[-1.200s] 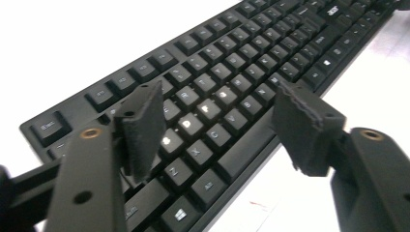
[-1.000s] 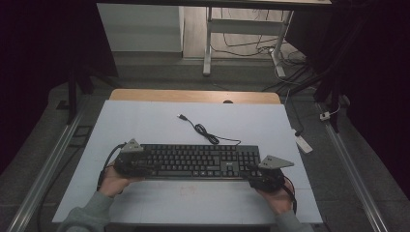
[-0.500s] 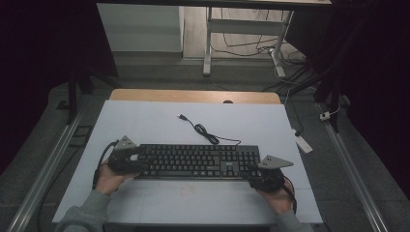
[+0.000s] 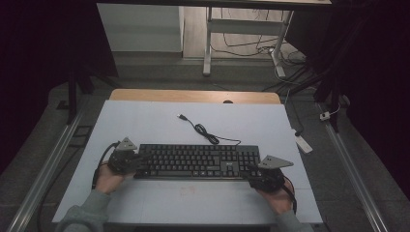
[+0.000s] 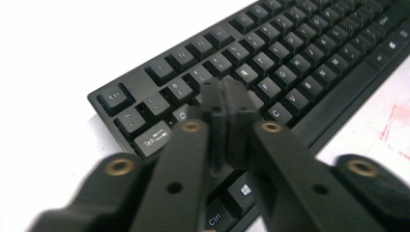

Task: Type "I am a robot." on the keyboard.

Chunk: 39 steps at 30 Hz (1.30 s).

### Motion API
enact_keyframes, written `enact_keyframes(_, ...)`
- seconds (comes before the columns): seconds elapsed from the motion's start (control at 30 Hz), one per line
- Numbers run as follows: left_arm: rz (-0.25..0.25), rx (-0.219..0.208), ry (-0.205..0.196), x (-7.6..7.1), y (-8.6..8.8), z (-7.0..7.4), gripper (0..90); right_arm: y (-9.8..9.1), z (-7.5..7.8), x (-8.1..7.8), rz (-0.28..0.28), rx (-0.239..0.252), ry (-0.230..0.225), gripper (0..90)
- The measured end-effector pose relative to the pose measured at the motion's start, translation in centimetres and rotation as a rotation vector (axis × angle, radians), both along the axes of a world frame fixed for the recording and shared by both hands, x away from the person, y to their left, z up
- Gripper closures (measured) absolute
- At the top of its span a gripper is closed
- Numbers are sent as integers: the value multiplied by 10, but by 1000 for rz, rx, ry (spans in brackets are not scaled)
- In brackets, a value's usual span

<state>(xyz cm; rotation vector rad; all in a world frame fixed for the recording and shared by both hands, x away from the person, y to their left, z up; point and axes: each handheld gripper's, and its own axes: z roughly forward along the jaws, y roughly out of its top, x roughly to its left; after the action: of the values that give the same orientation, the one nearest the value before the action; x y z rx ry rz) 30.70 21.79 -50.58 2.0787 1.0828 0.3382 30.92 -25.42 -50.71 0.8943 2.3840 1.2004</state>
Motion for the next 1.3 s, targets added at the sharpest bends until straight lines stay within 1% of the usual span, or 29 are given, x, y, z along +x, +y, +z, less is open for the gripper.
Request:
enact_keyframes(0.07,-10,10,7,1,-1,-1,891,0,0,0,1,-1,0,565)
enact_keyframes(0.2,-13,33,17,3,-4,-4,892,0,-1,0,2,1,1,565)
enact_keyframes(0.27,-10,40,20,5,-7,-6,892,0,-1,0,1,-2,1,565)
enact_keyframes(0.37,-10,67,24,7,-12,-9,891,0,0,0,-1,-7,1,565)
enact_keyframes(0.47,-9,81,26,8,-14,-10,891,0,0,0,-1,-7,0,565)
enact_keyframes(0.63,-2,93,28,8,-14,-11,891,0,-1,0,0,-8,1,565)
enact_keyframes(0.83,10,103,42,9,-12,-14,891,0,-1,0,-1,-8,1,565)
enact_keyframes(1.1,10,108,41,10,-13,-15,891,0,-1,1,0,-7,5,564)
enact_keyframes(1.17,8,112,46,10,-14,-17,891,1,-1,1,0,-8,6,564)
enact_keyframes(1.3,9,106,47,10,-13,-17,892,0,-1,1,0,-8,6,564)
